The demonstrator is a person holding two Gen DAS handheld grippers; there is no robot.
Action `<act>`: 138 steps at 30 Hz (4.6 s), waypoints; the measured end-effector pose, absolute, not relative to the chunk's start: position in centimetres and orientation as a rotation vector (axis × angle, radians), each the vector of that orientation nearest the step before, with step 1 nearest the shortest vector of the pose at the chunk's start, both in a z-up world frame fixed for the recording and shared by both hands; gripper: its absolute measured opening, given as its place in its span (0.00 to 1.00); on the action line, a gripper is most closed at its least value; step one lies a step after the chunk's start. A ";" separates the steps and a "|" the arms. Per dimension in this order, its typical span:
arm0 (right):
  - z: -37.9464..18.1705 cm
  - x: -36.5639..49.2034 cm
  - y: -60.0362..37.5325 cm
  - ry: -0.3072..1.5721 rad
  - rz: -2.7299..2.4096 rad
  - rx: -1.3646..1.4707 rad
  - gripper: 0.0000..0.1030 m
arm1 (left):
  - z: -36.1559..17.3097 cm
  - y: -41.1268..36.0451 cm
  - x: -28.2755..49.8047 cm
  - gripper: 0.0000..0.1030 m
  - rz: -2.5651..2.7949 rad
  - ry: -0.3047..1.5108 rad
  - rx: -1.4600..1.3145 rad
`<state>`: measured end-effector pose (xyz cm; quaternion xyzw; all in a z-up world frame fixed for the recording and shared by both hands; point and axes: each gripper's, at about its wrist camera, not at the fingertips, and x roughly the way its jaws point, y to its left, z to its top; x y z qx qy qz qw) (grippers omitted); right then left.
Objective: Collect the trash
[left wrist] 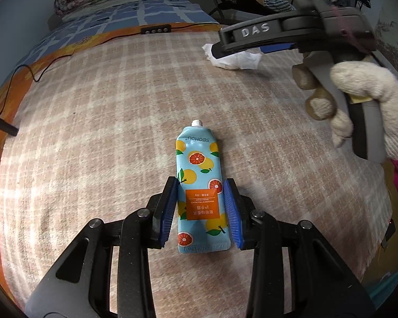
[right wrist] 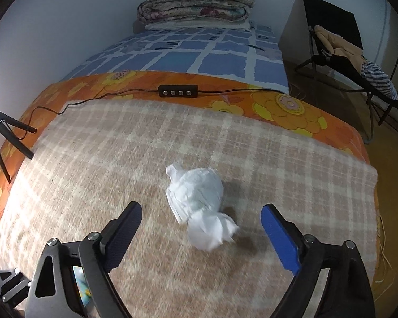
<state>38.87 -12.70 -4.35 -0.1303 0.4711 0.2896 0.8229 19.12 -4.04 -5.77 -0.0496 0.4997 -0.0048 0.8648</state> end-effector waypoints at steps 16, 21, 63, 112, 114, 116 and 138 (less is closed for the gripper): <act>-5.8 39.1 -12.5 1.064 0.615 -0.231 0.31 | -4.5 -1.9 17.3 0.35 0.030 1.031 -0.116; -4.3 37.3 -13.0 1.047 0.634 -0.238 0.31 | -3.6 -1.6 16.2 0.35 0.038 1.017 -0.112; 5.3 1.2 -23.4 0.948 0.914 -0.312 0.31 | 3.0 -5.5 -7.3 0.35 0.009 0.968 -0.105; -7.1 -9.5 -22.9 1.149 0.972 -0.497 0.72 | -9.3 -6.0 -13.8 0.36 0.016 1.282 -0.175; -7.1 -9.5 -22.8 1.142 0.964 -0.502 0.79 | -9.3 -6.0 -13.8 0.36 0.018 1.280 -0.180; -7.1 -9.5 -22.8 1.140 0.960 -0.503 0.82 | -9.1 -5.8 -13.6 0.36 0.020 1.281 -0.179; -6.0 -7.5 -23.1 1.118 0.857 -0.485 0.87 | -6.4 -4.9 -12.1 0.61 0.064 1.195 -0.218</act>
